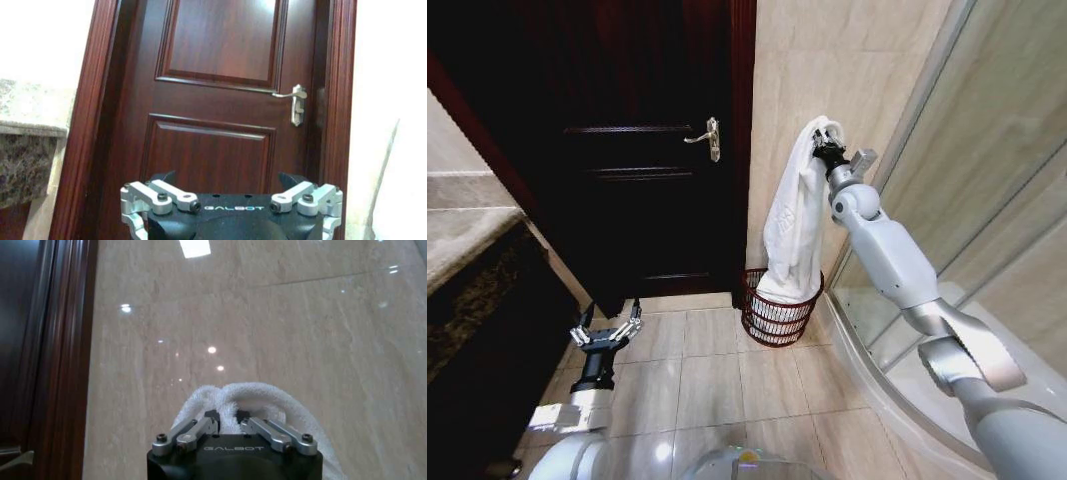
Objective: Discard the used towel into the hamper.
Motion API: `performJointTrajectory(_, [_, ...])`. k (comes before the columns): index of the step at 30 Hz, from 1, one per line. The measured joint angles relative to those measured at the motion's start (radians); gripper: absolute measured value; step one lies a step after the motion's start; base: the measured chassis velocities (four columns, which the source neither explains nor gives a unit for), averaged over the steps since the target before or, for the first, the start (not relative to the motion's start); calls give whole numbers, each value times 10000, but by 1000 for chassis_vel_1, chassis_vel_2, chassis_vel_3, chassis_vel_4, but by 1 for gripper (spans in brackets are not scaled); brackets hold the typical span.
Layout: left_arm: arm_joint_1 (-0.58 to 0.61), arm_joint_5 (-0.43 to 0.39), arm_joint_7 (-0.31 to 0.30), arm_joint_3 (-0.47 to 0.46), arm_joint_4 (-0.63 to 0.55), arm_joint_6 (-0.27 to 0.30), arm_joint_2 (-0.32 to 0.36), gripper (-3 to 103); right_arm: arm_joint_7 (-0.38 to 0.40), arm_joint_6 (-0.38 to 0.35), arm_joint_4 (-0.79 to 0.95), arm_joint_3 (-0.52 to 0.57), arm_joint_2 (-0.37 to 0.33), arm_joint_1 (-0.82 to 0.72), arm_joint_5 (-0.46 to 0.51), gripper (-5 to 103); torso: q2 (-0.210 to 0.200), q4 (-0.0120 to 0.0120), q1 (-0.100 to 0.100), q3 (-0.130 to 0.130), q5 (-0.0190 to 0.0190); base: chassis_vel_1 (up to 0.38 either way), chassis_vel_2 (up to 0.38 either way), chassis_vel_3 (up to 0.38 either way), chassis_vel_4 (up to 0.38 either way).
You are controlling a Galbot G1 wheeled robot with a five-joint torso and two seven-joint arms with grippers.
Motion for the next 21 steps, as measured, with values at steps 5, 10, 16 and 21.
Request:
performJointTrajectory(5, [15,-3,9,0,3,0,12,100,0,7,10,48,-12,-79,-7,13,-149,0,-60,-87,0,0,0,0,0])
performJointTrajectory(10, [22,-15,23,-1,6,-3,22,100,0,10,38,84,-34,-186,-28,13,-340,0,-143,-196,1,0,0,0,0])
performJointTrajectory(16, [10,-29,37,-2,53,-24,1,100,0,28,86,61,-11,-302,-119,13,-616,-1,-253,-360,0,0,0,0,0])
performJointTrajectory(21, [37,-77,66,-41,94,-80,-21,100,0,82,88,12,63,-387,-218,13,-839,0,-346,-490,-1,0,0,0,0])
